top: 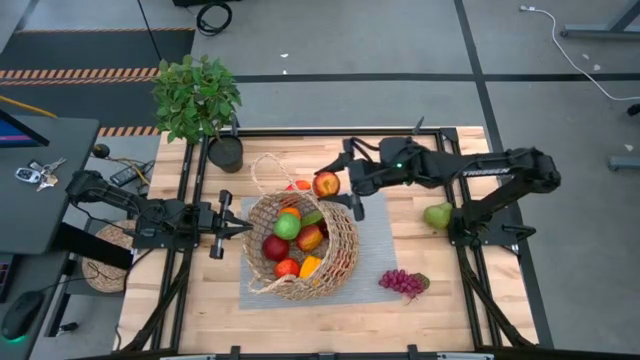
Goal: Build produce basket
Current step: Put the red apple into the brown woven basket
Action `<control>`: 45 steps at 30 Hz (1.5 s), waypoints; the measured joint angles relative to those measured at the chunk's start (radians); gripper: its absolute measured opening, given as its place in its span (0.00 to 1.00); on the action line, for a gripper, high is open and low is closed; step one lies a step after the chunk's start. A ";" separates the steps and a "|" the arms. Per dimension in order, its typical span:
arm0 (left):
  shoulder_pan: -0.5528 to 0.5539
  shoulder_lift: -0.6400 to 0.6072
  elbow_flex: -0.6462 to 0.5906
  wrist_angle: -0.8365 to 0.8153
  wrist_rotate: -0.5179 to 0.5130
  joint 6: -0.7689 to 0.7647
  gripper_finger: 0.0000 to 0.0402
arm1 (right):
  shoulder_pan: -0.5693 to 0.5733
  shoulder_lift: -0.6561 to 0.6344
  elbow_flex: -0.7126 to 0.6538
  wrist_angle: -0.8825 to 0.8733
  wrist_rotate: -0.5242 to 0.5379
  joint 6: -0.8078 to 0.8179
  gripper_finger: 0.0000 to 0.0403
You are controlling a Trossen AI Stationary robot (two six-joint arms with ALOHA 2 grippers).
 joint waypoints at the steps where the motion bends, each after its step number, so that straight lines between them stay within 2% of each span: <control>1: 0.000 0.000 0.000 0.001 0.000 0.000 0.07 | -0.005 0.013 0.000 0.015 -0.027 0.001 0.68; 4: 0.000 0.000 0.000 0.001 0.000 0.000 0.08 | -0.011 0.051 0.000 0.066 -0.077 0.020 0.68; 10: 0.000 0.000 0.000 0.001 0.000 0.000 0.09 | 0.016 0.130 0.005 0.162 -0.099 0.047 0.68; 16: 0.000 0.000 0.000 0.001 0.000 0.000 0.07 | 0.074 0.190 0.092 0.115 -0.084 0.093 0.68; 22: 0.000 0.000 0.000 0.001 0.000 0.000 0.09 | 0.129 0.230 0.160 0.085 -0.001 0.108 0.68; 32: 0.000 0.000 0.000 0.001 0.000 0.000 0.07 | 0.150 0.229 0.184 0.158 -0.032 0.172 0.68; 45: 0.000 0.000 0.000 0.001 0.000 0.000 0.08 | 0.145 0.230 0.180 0.112 -0.078 0.135 0.68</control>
